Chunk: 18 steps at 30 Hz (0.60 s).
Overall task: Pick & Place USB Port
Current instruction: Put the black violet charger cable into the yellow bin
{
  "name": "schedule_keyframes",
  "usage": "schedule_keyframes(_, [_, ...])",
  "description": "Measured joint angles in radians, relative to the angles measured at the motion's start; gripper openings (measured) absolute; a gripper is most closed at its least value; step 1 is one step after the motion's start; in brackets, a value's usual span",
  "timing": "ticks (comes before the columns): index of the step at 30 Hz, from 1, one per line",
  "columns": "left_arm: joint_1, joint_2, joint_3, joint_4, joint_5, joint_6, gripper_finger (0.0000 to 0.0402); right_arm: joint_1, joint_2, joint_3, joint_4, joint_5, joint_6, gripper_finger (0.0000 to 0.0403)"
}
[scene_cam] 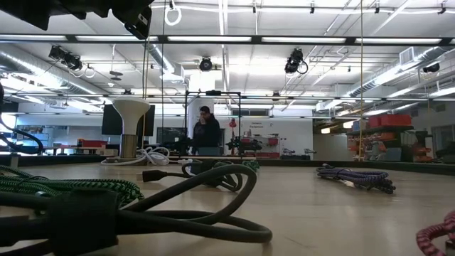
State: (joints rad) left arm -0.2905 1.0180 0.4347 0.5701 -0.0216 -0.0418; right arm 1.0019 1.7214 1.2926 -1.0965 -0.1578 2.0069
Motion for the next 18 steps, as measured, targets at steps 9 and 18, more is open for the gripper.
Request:
schedule_keyframes(9, [0.0,0.0,0.0,0.0,0.0,0.0,0.0142,0.0,0.0,0.0,-0.018,-0.017,0.02,0.0081])
schedule_keyframes(18, [0.0,0.0,0.0,0.0,0.0,0.0,0.0142,-0.007,0.0,0.0,-0.084,-0.014,-0.015,0.0117])
